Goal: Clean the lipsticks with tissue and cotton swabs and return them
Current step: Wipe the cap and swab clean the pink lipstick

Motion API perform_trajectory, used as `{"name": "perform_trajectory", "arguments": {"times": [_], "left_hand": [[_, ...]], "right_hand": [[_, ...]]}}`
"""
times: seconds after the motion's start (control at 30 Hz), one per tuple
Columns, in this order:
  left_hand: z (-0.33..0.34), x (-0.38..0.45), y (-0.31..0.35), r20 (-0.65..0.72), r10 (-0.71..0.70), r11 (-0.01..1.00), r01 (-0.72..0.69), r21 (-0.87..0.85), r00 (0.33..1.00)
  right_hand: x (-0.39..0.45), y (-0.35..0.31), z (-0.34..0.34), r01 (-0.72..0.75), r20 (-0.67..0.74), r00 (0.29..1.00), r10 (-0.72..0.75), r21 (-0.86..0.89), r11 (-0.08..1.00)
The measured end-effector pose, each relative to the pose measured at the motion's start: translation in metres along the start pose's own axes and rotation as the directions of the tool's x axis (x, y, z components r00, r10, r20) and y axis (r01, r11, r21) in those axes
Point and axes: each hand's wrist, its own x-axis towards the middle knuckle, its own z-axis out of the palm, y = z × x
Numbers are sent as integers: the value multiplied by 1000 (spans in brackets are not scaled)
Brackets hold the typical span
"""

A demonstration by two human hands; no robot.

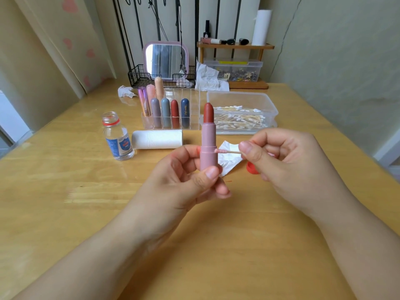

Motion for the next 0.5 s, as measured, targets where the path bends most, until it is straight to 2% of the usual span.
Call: {"name": "perform_trajectory", "arguments": {"times": [0.13,0.3,0.5], "left_hand": [[0,0,0,20,6,999,-6,-35,1000],[1,-1,-2,58,0,1000,-1,9,998],[1,-1,0,84,16,1000,-15,-21,996]], "right_hand": [[-1,0,4,9,19,1000,-10,27,1000],[-4,-8,6,30,63,997,-34,71,997],[-1,-3,-1,17,17,1000,-18,12,1000]]}}
